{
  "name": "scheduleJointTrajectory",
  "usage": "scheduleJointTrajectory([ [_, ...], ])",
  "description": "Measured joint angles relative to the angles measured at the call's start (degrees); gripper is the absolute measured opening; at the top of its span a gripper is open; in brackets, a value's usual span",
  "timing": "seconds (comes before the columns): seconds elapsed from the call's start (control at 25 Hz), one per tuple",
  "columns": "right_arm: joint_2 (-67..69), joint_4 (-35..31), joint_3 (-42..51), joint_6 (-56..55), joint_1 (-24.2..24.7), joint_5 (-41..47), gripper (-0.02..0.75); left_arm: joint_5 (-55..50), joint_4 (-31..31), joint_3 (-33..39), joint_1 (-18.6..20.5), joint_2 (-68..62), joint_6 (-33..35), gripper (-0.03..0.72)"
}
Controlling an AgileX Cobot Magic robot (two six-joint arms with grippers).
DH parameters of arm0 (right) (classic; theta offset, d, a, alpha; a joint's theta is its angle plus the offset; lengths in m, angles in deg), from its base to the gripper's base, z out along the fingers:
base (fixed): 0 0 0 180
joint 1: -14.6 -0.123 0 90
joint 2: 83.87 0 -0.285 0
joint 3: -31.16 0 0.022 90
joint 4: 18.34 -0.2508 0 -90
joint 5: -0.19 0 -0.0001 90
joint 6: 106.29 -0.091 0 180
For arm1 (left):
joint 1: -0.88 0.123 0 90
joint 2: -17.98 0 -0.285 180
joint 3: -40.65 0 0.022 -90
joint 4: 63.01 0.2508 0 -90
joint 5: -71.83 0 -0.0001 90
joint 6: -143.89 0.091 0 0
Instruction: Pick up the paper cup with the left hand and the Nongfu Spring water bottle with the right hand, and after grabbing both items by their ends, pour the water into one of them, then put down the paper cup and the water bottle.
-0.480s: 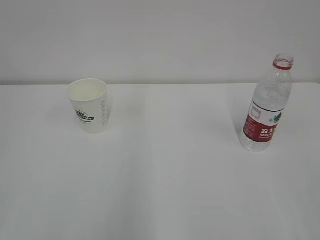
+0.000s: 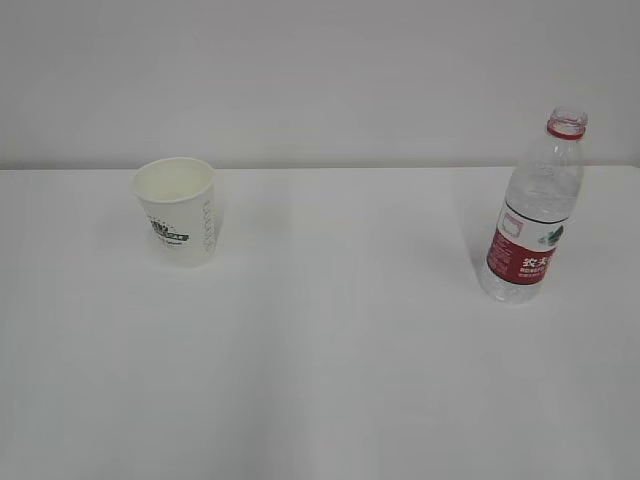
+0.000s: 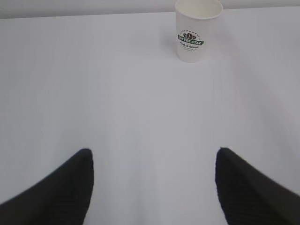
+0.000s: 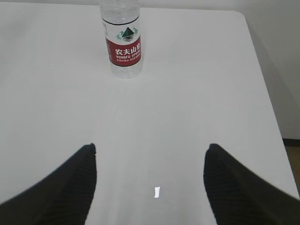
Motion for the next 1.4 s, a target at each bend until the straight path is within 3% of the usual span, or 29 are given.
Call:
scheduleJointTrajectory([
  [1.4, 0.00, 0.00, 0.00, 0.00, 0.00, 0.00, 0.536, 0.00, -0.09, 0.00, 0.00, 0.00, 0.00, 0.584],
])
